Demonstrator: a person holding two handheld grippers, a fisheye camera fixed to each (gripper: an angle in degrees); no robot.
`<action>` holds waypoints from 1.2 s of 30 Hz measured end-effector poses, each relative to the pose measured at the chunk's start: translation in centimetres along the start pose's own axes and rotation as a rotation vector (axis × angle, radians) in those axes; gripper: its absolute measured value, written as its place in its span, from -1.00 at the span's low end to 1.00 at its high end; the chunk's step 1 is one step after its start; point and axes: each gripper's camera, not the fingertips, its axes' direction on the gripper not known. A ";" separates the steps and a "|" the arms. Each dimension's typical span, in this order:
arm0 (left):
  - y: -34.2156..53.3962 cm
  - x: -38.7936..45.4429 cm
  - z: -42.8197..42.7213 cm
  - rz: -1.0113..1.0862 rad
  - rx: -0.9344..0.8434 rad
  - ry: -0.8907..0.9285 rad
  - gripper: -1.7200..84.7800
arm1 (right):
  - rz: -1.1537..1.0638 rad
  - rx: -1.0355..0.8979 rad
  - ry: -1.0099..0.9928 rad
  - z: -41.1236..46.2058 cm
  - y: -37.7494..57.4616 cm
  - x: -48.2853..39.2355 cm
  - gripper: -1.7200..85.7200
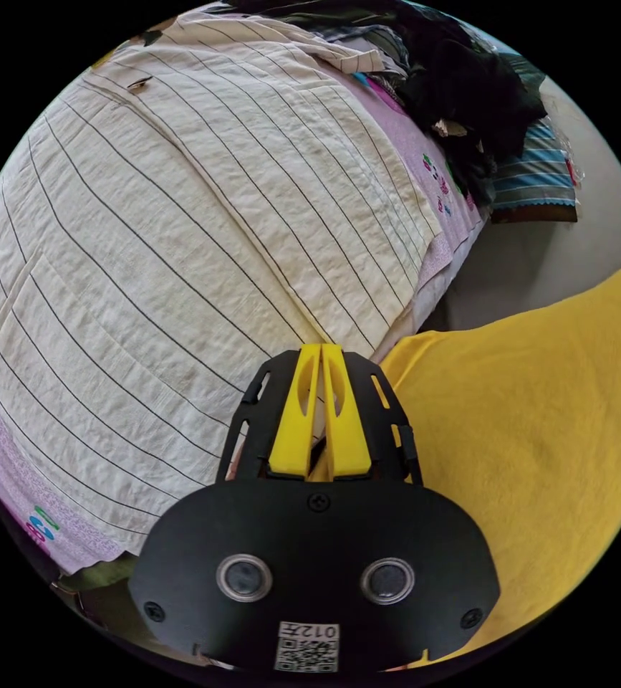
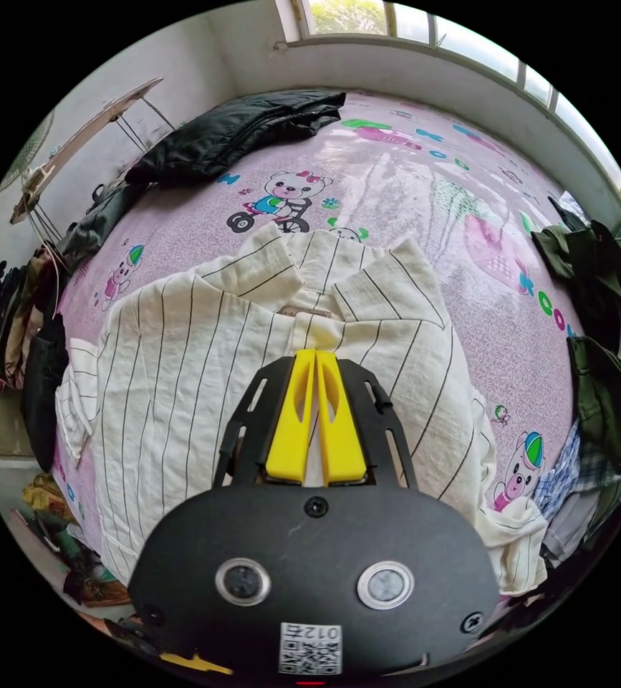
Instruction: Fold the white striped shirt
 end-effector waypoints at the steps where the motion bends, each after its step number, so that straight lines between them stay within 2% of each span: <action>1: 0.0 0.0 0.0 0.000 -0.001 0.003 -0.96 | -0.003 -0.017 -0.010 0.3 0.1 0.3 -0.95; 5: 0.0 0.6 -1.4 0.022 0.021 0.062 -0.96 | -0.048 0.032 -0.070 -1.4 2.8 1.8 -0.95; 10: -0.7 -1.4 -8.6 -0.121 0.327 0.032 -0.95 | -0.128 0.062 -0.194 -4.7 11.6 4.1 -0.96; 13: -4.8 -2.8 -11.6 -0.138 0.417 -0.037 -0.95 | -0.147 0.034 -0.139 -4.8 17.9 5.7 -0.96; 18: -13.8 -3.2 -10.9 -0.124 0.282 -0.185 -0.95 | -0.054 -0.047 -0.140 -2.6 23.9 8.8 -0.96; 21: -15.7 -2.6 -10.1 -0.133 0.209 -0.220 -0.96 | -0.033 -0.095 -0.086 -0.3 25.2 10.6 -0.96; 25: -16.2 -1.3 -10.2 -0.149 0.204 -0.247 -0.96 | -0.099 -0.107 -0.068 2.0 25.4 12.6 -0.96; 29: -16.5 0.2 -10.9 -0.212 0.206 -0.229 -0.96 | -0.056 -0.130 -0.041 2.7 25.5 13.5 -0.96; 33: -15.1 3.9 -12.0 -0.162 0.219 -0.235 -0.96 | -0.099 -0.093 -0.206 0.2 29.0 14.0 -0.96; 36: -14.2 5.8 -10.5 -0.144 0.177 -0.229 -0.96 | -0.122 -0.179 -0.253 1.7 34.0 14.1 -0.96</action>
